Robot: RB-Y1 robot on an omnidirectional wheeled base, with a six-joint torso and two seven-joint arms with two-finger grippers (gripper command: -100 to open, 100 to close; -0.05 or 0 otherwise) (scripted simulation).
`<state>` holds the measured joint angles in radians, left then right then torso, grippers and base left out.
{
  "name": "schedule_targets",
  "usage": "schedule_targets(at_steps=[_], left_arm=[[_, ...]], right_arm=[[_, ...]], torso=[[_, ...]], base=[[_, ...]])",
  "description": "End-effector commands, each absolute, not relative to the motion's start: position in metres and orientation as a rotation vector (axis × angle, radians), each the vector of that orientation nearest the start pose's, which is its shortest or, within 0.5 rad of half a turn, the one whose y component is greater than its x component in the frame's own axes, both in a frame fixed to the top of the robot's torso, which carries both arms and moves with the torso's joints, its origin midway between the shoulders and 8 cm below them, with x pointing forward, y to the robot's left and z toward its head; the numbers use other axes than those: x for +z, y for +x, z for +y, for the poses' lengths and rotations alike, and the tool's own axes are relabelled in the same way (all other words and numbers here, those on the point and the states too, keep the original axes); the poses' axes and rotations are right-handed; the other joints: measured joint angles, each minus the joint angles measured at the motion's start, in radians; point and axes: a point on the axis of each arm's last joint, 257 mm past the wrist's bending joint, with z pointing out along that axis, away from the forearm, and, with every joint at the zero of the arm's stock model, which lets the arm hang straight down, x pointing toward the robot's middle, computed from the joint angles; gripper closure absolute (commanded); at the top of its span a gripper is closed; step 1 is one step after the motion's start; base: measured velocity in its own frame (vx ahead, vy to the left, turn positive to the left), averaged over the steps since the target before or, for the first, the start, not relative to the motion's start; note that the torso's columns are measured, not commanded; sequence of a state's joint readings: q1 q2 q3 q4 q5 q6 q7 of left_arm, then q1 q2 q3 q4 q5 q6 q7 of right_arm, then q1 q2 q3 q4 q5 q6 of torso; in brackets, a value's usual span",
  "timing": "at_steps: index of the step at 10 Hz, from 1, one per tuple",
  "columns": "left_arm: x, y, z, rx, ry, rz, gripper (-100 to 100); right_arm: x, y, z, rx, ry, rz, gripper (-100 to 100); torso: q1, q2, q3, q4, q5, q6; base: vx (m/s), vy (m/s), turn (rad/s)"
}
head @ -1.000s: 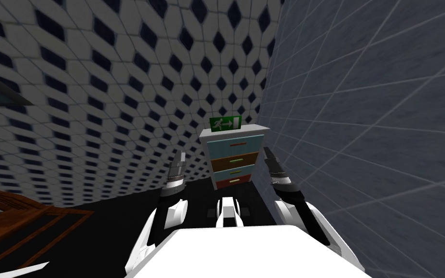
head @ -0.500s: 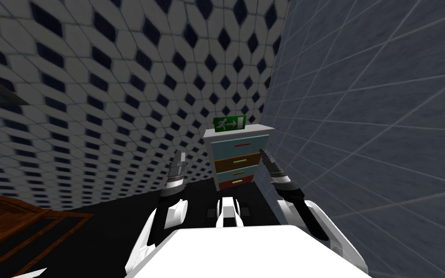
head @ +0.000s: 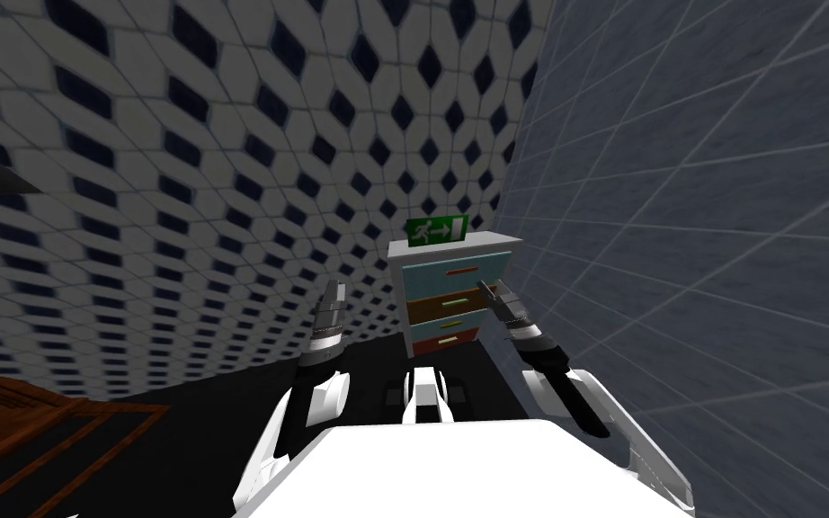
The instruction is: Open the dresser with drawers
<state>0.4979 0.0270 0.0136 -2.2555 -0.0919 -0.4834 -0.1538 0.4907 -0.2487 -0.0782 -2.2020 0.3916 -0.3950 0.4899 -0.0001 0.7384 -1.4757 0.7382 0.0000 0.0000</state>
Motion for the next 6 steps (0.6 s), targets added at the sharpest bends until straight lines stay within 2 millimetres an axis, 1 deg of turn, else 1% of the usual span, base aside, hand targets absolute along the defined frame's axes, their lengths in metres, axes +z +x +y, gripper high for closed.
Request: schedule_targets(at_steps=[1, 3, 4, 6], left_arm=[[0.01, 0.353, 0.272, -1.08, -0.545, 0.747, 0], [0.01, 0.353, 0.272, -1.08, -0.545, 0.747, 0], [0.01, 0.353, 0.272, -1.08, -0.545, 0.747, 0], [0.01, 0.353, 0.272, -1.08, -0.545, 0.747, 0]], right_arm=[[-0.054, 0.386, -0.272, 0.296, -0.066, 1.159, -100], [-0.063, 0.392, -0.28, 0.172, -0.159, 1.187, -100], [-0.063, 0.392, -0.28, 0.165, -0.164, 1.186, -100], [-0.074, 0.398, -0.29, 0.038, -0.26, 1.211, -100]], torso=[[0.001, -0.001, -0.001, 0.0, 0.0, 0.0], [0.001, -0.001, -0.001, 0.0, 0.0, 0.0], [0.0, 0.0, 0.0, 0.0, 0.0, 0.0], [-0.002, 0.0, 0.0, 0.0, -0.001, 0.0]], base=[[0.033, 0.124, -0.013], [0.038, 0.126, -0.016], [0.025, 0.077, -0.006], [0.036, 0.078, -0.01]])
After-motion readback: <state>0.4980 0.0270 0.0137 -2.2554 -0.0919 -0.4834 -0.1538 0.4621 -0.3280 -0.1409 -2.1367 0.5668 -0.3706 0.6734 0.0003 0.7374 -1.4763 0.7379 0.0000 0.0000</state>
